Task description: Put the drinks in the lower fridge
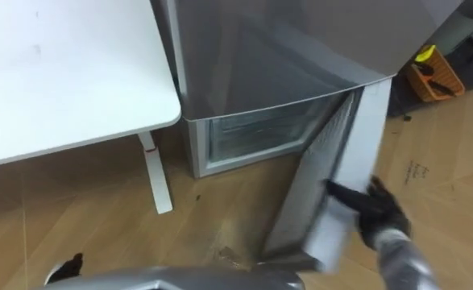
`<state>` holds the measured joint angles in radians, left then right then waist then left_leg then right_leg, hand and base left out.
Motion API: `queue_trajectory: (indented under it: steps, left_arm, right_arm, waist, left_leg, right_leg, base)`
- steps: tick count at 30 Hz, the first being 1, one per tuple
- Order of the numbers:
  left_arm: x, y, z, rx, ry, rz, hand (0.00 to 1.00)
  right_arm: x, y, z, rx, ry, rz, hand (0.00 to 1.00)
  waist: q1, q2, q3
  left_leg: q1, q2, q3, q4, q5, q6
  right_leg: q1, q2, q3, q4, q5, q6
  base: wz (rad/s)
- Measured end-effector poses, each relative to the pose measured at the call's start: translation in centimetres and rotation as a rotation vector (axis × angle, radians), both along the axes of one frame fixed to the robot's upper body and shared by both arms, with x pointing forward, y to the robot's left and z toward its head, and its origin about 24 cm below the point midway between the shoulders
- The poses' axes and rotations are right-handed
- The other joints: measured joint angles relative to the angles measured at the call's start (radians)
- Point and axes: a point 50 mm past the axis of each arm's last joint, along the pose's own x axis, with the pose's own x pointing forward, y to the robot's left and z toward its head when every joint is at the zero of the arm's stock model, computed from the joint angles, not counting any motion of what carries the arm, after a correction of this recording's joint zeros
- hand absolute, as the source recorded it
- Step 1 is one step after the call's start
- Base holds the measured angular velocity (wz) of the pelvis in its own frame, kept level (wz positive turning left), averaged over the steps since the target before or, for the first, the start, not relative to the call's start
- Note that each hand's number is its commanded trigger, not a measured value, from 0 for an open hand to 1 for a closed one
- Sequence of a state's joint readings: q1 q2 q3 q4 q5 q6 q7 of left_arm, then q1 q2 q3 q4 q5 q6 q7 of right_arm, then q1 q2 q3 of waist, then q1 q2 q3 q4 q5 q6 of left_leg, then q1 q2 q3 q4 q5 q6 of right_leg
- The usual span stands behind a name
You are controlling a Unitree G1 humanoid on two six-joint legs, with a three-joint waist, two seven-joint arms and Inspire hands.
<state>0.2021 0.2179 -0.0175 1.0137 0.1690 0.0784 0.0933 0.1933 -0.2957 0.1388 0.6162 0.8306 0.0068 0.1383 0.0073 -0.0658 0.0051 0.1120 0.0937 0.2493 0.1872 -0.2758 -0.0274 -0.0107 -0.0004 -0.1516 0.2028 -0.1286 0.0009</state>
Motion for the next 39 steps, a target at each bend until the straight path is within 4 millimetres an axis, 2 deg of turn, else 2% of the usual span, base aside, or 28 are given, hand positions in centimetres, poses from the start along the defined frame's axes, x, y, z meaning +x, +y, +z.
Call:
queue_trajectory:
  steps: [2, 4, 5, 7, 10, 15, 18, 23, 29, 31, 34, 36, 39]
  left_arm:
    - [0.9, -0.4, 0.0, -0.006, -0.01, -0.036, 0.0]
    - [1.4, -1.1, -0.1, -0.018, -0.004, -0.09, 0.0]
    - [1.5, -1.2, -0.2, -0.022, -0.004, -0.097, 0.0]
    - [1.9, -1.6, -0.2, -0.04, -0.009, -0.113, 0.0]
    - [1.8, -1.5, -0.2, -0.04, -0.004, -0.109, 0.0]
    - [0.4, -0.8, -0.3, -0.022, 0.047, -0.071, 0.0]
    - [0.4, -0.9, -0.3, -0.024, 0.048, -0.061, 0.0]
    - [-0.2, -0.9, -0.4, -0.029, 0.066, -0.048, 0.0]
    - [-1.3, -1.0, -0.5, -0.038, 0.112, -0.032, 0.0]
    - [-1.5, -0.9, -0.5, -0.037, 0.115, -0.03, 0.0]
    - [-2.0, -0.5, -0.4, -0.03, 0.121, -0.004, 0.0]
    - [-2.0, -0.4, -0.3, -0.028, 0.118, 0.014, 0.0]
    - [-2.0, -0.2, -0.3, -0.022, 0.117, 0.028, 0.0]
  right_arm:
    - [1.3, 2.2, 0.9, 0.067, -0.07, 0.09, 0.0]
    - [2.8, 5.8, 2.6, 0.186, -0.204, 0.34, 0.0]
    - [3.3, 6.8, 3.2, 0.216, -0.242, 0.401, 0.0]
    - [4.8, 9.8, 5.3, 0.309, -0.369, 0.594, 0.0]
    - [6.0, 10.9, 6.7, 0.365, -0.438, 0.698, 0.0]
    - [5.8, 11.3, 7.0, 0.42, -0.444, 0.766, 0.0]
    - [5.7, 11.4, 7.0, 0.435, -0.446, 0.792, 0.0]
    - [5.5, 10.8, 6.8, 0.396, -0.419, 0.819, 0.0]
    - [4.4, 7.2, 4.3, 0.196, -0.255, 0.826, 0.0]
    - [3.8, 5.8, 3.2, 0.145, -0.183, 0.808, 0.0]
    - [1.7, 3.6, 1.0, 0.059, -0.017, 0.78, 0.0]
    - [0.9, 2.5, 0.3, 0.012, 0.049, 0.775, 0.0]
    - [-1.3, 1.5, -1.5, 0.024, 0.171, 0.688, 0.0]
  waist:
    - [0.024, 0.009, 0.0016]
    - [0.039, 0.027, 0.0011]
    - [0.045, 0.028, -0.0001]
    - [0.064, 0.037, 0.0025]
    - [0.09, 0.027, 0.0]
    - [0.101, -0.007, -0.0109]
    - [0.097, -0.008, -0.0095]
    - [0.1, 0.003, -0.003]
    - [0.082, 0.008, -0.0047]
    - [0.076, 0.005, -0.0062]
    - [0.073, -0.004, -0.0108]
    - [0.069, -0.007, -0.0127]
    - [0.072, -0.005, -0.0132]
  left_leg:
    - [-0.008, 0.003, -0.001, 0.001, 0.004, -0.006]
    - [-0.011, 0.006, -0.01, 0.002, 0.009, -0.011]
    - [-0.011, 0.007, -0.012, 0.002, 0.01, -0.012]
    - [-0.014, 0.003, -0.027, 0.005, 0.017, -0.011]
    - [-0.016, -0.002, -0.05, 0.004, 0.02, -0.009]
    - [-0.014, -0.003, -0.076, 0.008, 0.02, -0.009]
    - [-0.014, -0.003, -0.093, 0.01, 0.02, -0.009]
    - [-0.014, -0.003, -0.096, -0.002, 0.019, -0.008]
    - [-0.014, -0.006, -0.101, 0.003, 0.02, -0.008]
    - [-0.015, -0.007, -0.106, 0.002, 0.02, -0.007]
    - [-0.018, -0.009, -0.112, 0.002, 0.02, -0.007]
    - [-0.02, -0.012, -0.119, 0.002, 0.021, -0.005]
    - [-0.01, -0.015, -0.124, 0.003, 0.022, -0.004]
  right_leg:
    - [-0.008, 0.004, 0.0, 0.0, 0.005, -0.006]
    - [-0.007, 0.006, -0.014, -0.001, 0.006, -0.008]
    - [-0.007, 0.006, -0.018, 0.0, 0.006, -0.008]
    - [-0.005, 0.001, -0.033, -0.001, 0.006, -0.009]
    - [0.005, -0.004, -0.052, -0.008, 0.003, -0.008]
    - [0.035, -0.004, -0.076, -0.034, 0.003, -0.006]
    - [0.044, -0.007, -0.098, -0.034, 0.002, -0.006]
    - [0.044, -0.007, -0.098, -0.034, 0.002, -0.006]
    - [0.046, -0.01, -0.1, -0.034, 0.002, -0.006]
    - [0.047, -0.011, -0.1, -0.034, 0.001, -0.005]
    - [0.047, -0.013, -0.104, -0.035, 0.0, -0.003]
    - [0.048, -0.016, -0.111, -0.036, -0.001, -0.001]
    - [0.068, -0.017, -0.118, -0.046, -0.002, 0.001]
  base:
    - [-0.05]
    - [0.12]
    - [0.13]
    - [0.2]
    - [0.23]
    - [0.16]
    - [0.16]
    - [0.01]
    - [0.01]
    - [0.0]
    - [0.03]
    - [0.11]
    - [0.11]
